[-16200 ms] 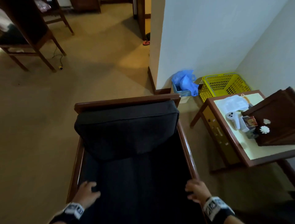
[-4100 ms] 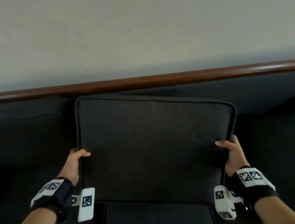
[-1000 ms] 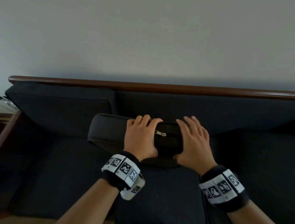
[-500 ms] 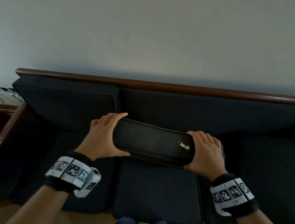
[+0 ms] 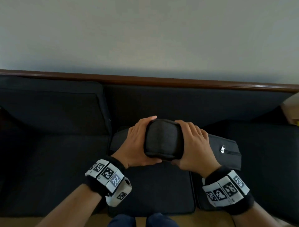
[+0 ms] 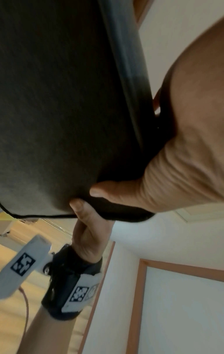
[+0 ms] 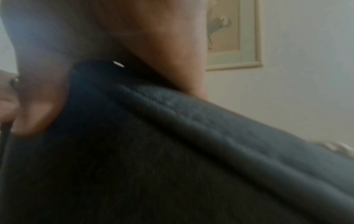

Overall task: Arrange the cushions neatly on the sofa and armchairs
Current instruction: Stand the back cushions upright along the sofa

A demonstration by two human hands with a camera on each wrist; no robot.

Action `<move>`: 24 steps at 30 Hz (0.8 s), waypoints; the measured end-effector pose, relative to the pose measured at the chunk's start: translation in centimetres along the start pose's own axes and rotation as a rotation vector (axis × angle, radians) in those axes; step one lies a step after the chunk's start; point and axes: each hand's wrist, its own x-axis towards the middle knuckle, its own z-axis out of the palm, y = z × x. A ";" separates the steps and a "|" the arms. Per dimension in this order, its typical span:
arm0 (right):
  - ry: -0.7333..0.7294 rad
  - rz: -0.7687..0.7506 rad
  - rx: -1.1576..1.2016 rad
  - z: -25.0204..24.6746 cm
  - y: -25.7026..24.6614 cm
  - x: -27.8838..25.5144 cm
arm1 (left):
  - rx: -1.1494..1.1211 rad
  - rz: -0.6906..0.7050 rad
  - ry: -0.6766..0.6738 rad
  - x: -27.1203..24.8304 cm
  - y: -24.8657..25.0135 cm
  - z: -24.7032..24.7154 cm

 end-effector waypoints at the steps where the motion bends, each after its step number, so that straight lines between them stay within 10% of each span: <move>1: 0.024 0.010 0.024 -0.1 0.7 -0.4 | 0.006 -0.012 -0.029 0.0 -1.1 0.4; 7: 0.148 0.054 0.142 -0.3 4.1 -3.4 | 0.296 -0.278 -0.238 -0.5 -6.7 2.3; 17: 0.339 0.097 0.560 -1.9 8.9 -3.9 | 0.526 -0.009 -0.097 2.5 -1.7 -0.5; 24: 0.172 0.435 1.041 6.3 9.5 -4.9 | 0.582 -0.227 -0.176 0.8 -1.0 0.8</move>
